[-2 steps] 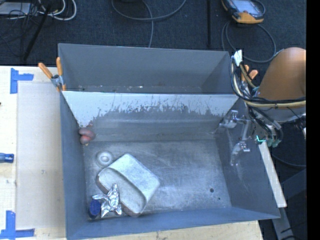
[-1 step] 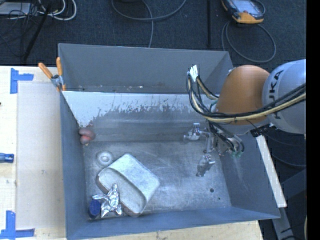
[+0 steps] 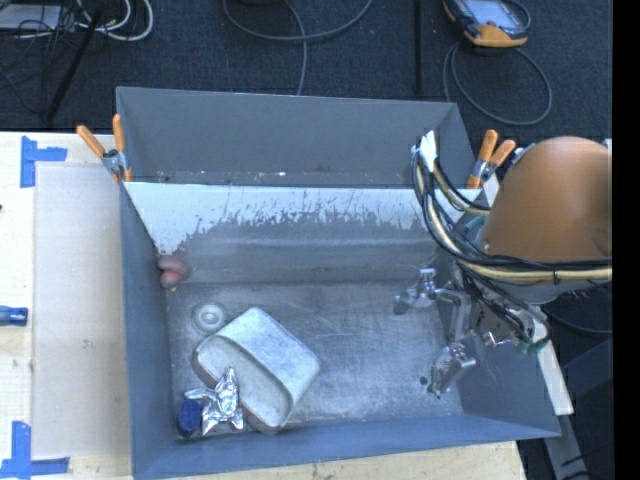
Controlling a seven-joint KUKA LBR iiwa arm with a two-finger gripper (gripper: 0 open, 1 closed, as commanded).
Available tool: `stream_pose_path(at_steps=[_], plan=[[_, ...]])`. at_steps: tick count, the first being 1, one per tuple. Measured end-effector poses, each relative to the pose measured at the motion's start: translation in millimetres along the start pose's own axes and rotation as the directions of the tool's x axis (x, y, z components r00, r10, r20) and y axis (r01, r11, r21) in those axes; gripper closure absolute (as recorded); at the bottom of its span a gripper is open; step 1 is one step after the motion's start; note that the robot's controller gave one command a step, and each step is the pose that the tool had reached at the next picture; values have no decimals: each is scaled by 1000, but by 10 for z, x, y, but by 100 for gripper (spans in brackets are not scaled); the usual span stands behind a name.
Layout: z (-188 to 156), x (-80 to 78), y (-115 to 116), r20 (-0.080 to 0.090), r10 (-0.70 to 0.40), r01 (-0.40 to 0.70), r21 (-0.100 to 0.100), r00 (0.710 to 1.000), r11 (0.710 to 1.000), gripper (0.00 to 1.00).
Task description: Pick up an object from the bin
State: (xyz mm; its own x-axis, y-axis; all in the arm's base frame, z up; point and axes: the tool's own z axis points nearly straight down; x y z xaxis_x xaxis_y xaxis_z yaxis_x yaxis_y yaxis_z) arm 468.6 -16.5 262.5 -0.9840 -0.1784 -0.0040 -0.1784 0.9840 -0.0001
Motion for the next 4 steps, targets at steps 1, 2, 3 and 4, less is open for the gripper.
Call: stream_pose_path(at_steps=[1,2,3,4], plan=[[884,-825,685,-6,-140,140,-4,990,990,0],[1548,-342,2033,-8,-170,170,-4,985,985,0],[1889,-490,2222,22,-185,185,3,983,983,0],[1896,-437,2248,6,-187,187,-3,982,982,100]])
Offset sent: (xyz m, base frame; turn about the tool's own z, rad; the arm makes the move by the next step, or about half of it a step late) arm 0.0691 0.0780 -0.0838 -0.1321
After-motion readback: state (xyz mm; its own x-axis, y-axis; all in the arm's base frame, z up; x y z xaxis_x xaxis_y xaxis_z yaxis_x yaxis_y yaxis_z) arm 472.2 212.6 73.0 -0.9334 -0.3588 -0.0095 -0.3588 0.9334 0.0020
